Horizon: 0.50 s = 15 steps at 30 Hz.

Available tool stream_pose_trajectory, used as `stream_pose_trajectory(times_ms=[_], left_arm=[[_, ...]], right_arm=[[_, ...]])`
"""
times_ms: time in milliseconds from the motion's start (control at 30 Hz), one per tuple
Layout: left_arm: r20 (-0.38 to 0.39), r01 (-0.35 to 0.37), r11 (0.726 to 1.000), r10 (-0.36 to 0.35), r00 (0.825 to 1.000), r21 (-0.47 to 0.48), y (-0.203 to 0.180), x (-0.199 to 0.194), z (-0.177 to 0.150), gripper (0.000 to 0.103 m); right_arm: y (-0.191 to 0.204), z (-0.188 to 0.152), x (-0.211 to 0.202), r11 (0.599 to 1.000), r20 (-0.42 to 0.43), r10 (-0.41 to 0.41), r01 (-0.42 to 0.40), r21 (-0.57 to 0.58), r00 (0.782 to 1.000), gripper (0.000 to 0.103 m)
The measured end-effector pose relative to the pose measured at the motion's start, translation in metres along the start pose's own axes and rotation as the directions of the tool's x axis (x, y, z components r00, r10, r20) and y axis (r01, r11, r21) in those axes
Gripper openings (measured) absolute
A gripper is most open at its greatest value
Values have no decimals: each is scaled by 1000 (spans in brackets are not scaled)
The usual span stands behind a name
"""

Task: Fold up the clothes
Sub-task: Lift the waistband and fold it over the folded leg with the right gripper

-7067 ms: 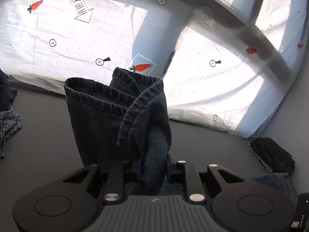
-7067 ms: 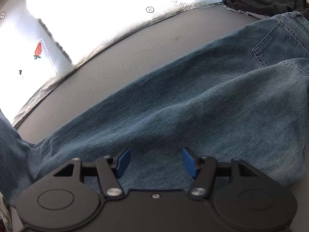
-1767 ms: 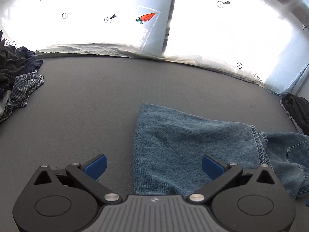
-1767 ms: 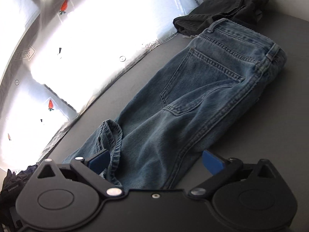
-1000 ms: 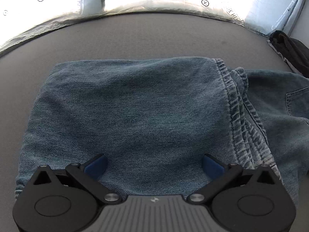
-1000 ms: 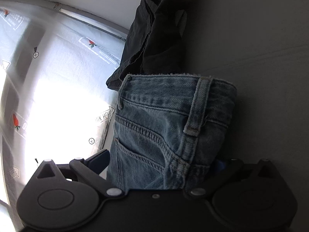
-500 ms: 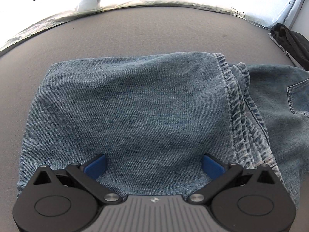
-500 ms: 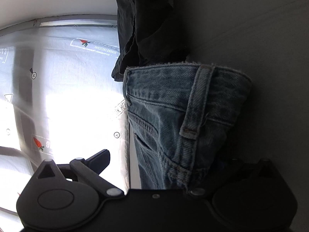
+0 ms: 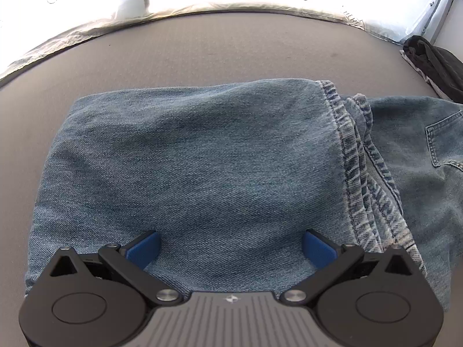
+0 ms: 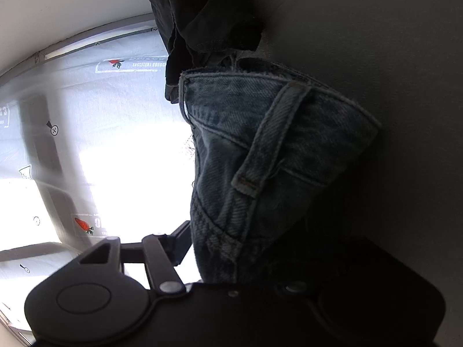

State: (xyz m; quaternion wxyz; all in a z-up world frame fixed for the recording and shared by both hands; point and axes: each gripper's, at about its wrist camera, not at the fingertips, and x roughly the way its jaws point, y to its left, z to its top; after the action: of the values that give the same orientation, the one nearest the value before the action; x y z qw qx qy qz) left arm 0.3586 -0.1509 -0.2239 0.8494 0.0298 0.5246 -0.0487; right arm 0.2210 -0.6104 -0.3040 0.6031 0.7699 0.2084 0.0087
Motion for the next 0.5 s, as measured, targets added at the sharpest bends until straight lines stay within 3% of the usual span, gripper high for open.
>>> stream_pose_trajectory(times_ms=[100,200,367,500], left_arm=[[6,1,1000,-1,1000,2,-3,-2,-6,103],[5,2,1000,-2,1000,5,-6,-2,-5,103],[3,2,1000,-2,1000,10,-8,-4,-9,103],[-15,5,1000,-4,1000,14,-6,-2,-5,103]], right_arm=[[0,-9,-4,998,13,51,-51,22,999,35],[12,-20,-4,996,-4,88,-88,-26,996,29],[40,-44,-6,982,-12,155,-156,-107,988,29],[58,-66,11,955,-110,257,-270,-123,960,28]])
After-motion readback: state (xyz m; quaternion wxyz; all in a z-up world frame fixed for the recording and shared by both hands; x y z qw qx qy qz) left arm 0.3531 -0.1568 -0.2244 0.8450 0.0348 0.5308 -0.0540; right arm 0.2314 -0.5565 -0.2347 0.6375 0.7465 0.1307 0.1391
